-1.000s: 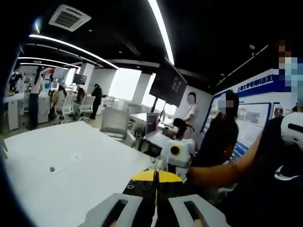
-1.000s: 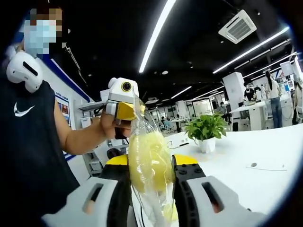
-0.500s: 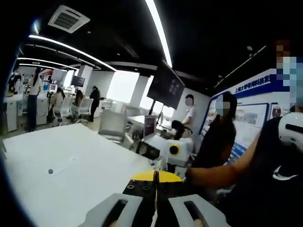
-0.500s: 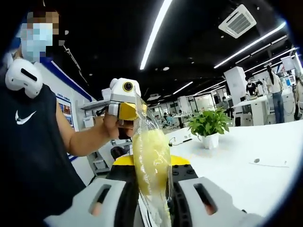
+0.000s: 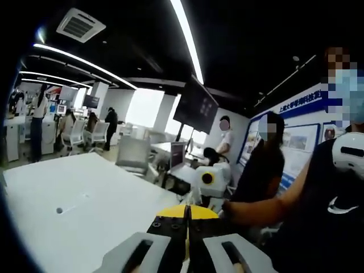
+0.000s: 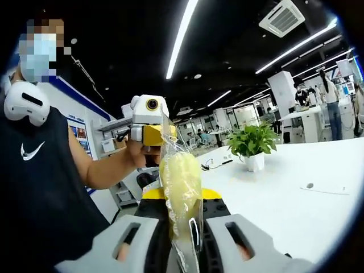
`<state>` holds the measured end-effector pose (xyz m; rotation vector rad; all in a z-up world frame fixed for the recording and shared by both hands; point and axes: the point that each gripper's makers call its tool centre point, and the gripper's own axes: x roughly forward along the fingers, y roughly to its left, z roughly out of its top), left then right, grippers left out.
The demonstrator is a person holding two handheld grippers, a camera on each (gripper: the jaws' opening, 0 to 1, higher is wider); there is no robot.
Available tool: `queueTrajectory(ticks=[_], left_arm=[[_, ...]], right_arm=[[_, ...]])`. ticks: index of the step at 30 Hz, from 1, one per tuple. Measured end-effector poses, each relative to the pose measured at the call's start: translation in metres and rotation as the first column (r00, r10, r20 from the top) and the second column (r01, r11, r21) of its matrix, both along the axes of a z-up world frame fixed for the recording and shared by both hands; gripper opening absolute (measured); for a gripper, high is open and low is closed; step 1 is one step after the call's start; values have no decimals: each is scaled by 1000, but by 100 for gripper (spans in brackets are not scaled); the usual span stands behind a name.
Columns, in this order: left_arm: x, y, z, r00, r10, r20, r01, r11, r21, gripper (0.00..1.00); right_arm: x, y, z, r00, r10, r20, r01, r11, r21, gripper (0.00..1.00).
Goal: Compare the silicone blocks by pressing each to a similar depth, holding the contact briefly, and releasing to observe deformation and rebound differences across the visible hardness samples.
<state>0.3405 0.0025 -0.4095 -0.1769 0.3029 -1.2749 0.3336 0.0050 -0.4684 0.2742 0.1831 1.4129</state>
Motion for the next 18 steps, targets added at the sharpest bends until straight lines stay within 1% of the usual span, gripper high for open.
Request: queueTrajectory(ticks=[2, 4, 6, 10, 14, 18], left_arm=[[-1, 1, 0, 1000, -5, 18, 5, 1000, 1, 0], [1, 2, -1, 1000, -4, 15, 4, 1000, -4, 0], [5, 2, -3, 1000, 14, 19, -14, 1000, -2, 0], [4, 1, -3, 1000, 10, 27, -10, 1000, -1, 0], [3, 1, -3, 1000, -1, 20, 1, 1000, -3, 0], [0, 0, -3, 1000, -17, 21, 16, 1000, 10, 0]], right_arm=[[0, 1, 0, 1000, 2, 4, -2, 1000, -5, 6], [-1, 2, 0, 1000, 6, 13, -6, 1000, -7, 6], [-2, 3, -1, 1000, 10, 12, -9, 1000, -9, 5], [-2, 2, -2, 1000, 13, 14, -12, 1000, -7, 5], [-4, 1, -3, 1000, 20, 16, -20, 1000, -12, 5], [-5, 1, -3, 999, 28, 14, -28, 1000, -10, 5]])
